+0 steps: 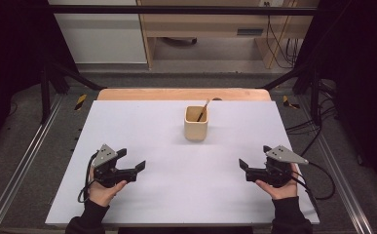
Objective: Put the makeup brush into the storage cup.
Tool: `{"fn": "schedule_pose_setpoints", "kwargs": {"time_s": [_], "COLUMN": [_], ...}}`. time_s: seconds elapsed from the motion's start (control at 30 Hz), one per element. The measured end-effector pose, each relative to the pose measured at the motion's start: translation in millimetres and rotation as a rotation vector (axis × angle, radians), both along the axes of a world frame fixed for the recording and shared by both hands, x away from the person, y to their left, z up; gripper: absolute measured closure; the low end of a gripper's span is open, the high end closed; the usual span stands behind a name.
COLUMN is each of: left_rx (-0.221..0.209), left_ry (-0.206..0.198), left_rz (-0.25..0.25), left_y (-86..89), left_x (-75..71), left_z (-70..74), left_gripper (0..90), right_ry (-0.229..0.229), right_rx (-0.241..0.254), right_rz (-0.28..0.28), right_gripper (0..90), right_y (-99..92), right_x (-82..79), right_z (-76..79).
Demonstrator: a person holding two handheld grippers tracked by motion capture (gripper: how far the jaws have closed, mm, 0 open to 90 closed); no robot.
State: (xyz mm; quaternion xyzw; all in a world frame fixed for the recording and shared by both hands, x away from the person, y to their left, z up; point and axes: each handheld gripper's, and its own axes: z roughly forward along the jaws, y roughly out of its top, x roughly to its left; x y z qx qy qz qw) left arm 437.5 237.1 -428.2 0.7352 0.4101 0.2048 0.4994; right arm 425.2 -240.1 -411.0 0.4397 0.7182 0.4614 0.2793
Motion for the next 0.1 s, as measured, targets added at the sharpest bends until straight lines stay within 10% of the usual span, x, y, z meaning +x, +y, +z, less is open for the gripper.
{"fn": "schedule_pose_setpoints", "kwargs": {"time_s": [0.1], "left_rx": [0.009], "left_ry": [0.004], "left_rz": [0.011], "left_y": [3.6], "left_x": [-0.5], "left_z": [-3.0], "left_gripper": [12.1], "right_ry": [0.000], "right_rx": [-0.001], "right_rz": [0.001], "right_gripper": [2.9], "right_y": [-0.5], "right_x": [-0.1], "right_z": [0.0]}}
